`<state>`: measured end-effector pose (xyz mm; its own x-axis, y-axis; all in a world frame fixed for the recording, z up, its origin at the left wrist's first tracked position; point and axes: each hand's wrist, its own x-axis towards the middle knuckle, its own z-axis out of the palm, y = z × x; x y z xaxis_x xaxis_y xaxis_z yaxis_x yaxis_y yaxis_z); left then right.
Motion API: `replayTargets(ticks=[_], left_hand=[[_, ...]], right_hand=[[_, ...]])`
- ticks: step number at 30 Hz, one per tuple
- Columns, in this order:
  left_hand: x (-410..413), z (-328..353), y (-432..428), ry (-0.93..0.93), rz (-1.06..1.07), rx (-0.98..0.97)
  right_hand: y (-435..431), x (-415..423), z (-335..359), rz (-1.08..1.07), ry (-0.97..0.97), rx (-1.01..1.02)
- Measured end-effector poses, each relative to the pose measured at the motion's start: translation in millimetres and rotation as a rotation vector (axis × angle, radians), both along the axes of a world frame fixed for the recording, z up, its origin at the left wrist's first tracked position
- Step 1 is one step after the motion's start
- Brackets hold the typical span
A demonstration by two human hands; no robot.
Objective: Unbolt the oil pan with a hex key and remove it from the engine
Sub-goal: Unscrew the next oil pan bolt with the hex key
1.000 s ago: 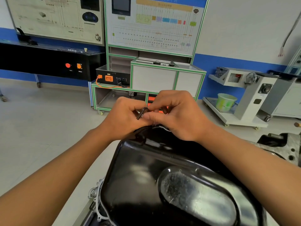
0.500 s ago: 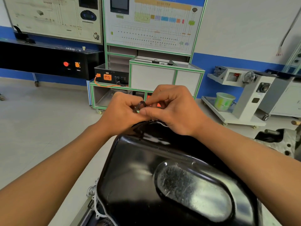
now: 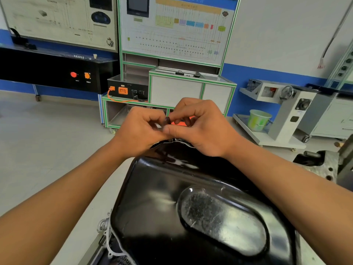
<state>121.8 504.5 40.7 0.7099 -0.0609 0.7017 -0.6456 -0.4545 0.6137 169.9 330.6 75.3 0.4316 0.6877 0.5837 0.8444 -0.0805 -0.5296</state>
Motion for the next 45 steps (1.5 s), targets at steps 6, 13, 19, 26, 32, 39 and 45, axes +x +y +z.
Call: replayTargets(ticks=[6,13,19,26,32,39,45], left_hand=[[-4,1,2,0.072,-0.053,0.018],[6,-1,3,-0.009,-0.028,-0.009],[0,-3,6,0.059,-0.112,0.056],[2,-7,4,-0.057,-0.032,0.011],[1,-5,3,0.039,-0.103,0.011],[5,-4,0,-0.087,-0.045,-0.003],[9,-2,-1,-0.016,-0.075,0.007]], right_hand=[[0,7,-2,0.007,0.059,0.026],[0,4,-1,0.012,0.035,0.025],[0,4,-1,0.004,0.070,0.033],[2,4,-2,0.016,0.036,0.010],[3,6,-1,0.002,0.065,0.033],[3,2,0,0.014,0.075,0.029],[1,2,2,-0.001,0.086,0.040]])
